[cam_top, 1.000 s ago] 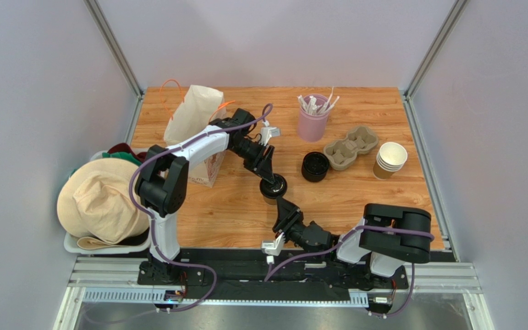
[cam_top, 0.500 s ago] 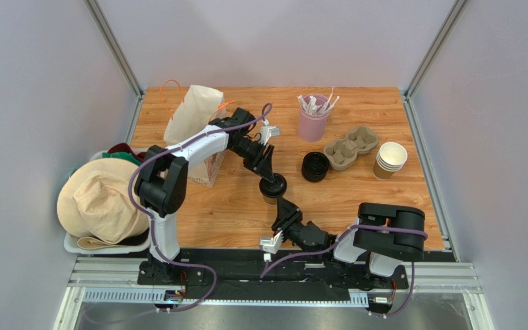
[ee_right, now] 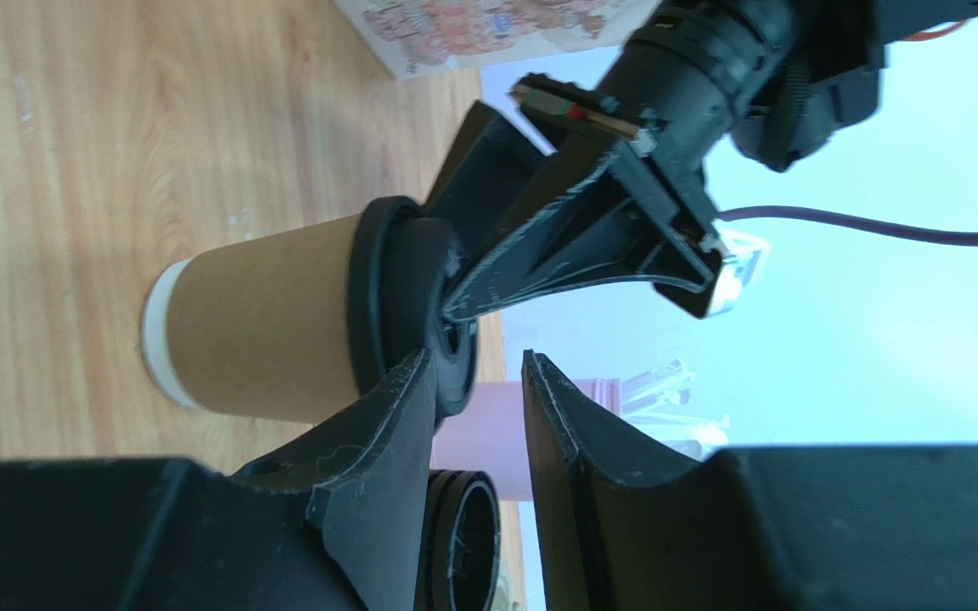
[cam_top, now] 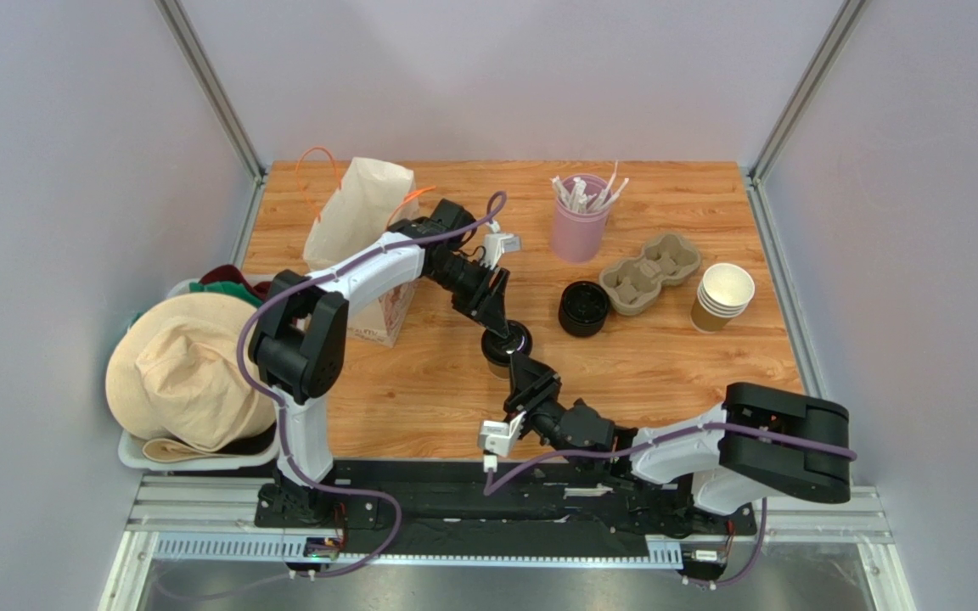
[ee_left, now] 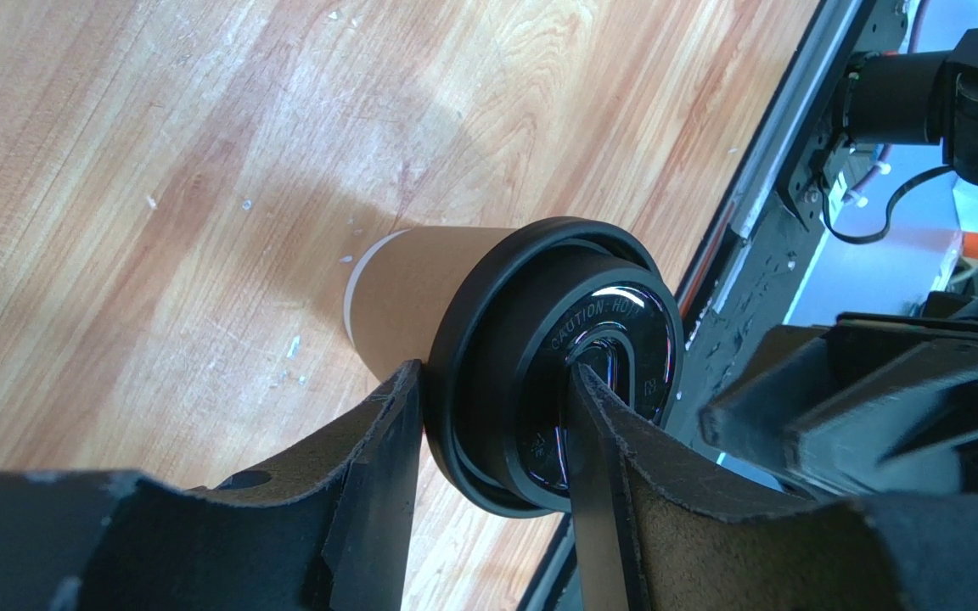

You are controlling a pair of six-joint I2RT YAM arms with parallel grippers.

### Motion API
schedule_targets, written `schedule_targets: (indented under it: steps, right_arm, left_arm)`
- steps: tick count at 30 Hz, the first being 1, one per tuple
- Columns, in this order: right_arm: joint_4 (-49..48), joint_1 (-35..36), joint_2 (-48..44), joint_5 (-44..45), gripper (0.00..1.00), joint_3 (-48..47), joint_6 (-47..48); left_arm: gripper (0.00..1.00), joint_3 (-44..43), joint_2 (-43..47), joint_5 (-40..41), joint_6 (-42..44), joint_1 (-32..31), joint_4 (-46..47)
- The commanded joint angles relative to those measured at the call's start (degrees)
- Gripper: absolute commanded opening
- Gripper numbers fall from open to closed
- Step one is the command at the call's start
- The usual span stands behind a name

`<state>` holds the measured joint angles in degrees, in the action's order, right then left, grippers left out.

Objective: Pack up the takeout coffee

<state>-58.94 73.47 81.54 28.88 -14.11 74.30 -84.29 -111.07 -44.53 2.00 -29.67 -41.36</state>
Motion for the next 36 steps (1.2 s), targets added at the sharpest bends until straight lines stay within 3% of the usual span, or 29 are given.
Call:
schedule_targets:
  steps: [1, 6, 16, 20, 24, 31, 36]
  right_arm:
    - [2.9, 0.4, 1.0, -1.1, 0.37, 0.0, -2.8]
    - [2.5, 0.4, 2.1, -1.3, 0.36, 1.0, -2.9]
    - [-21.6, 0.4, 19.0, 1.8, 0.33, 2.3, 5.0]
    - [-23.2, 0.3, 20.2, 2.2, 0.34, 1.6, 5.2]
    - [-16.5, 0.4, 17.0, 2.1, 0.31, 1.1, 2.6]
    - [4.9, 0.3, 8.4, 0.4, 0.12, -1.4, -5.2]
    - [15.6, -0.2, 5.3, -1.4, 0.09, -2.4, -9.2]
  left_arm:
    - [0.5, 1.8, -0.9, 10.3, 3.4, -0.2, 1.1]
    - [0.5, 1.9, -0.7, 10.7, 3.7, -0.3, 1.2]
    - [0.5, 1.8, -0.9, 10.9, 3.7, -0.3, 1.2]
    - [0.5, 1.9, -0.8, 10.7, 3.7, -0.3, 1.2]
    - [0.5, 1.8, -0.8, 10.8, 3.8, -0.4, 1.2]
    - [0.5, 1.9, -0.7, 11.0, 3.8, -0.3, 1.0]
    - [0.5, 2.0, -0.8, 11.3, 3.9, -0.3, 0.8]
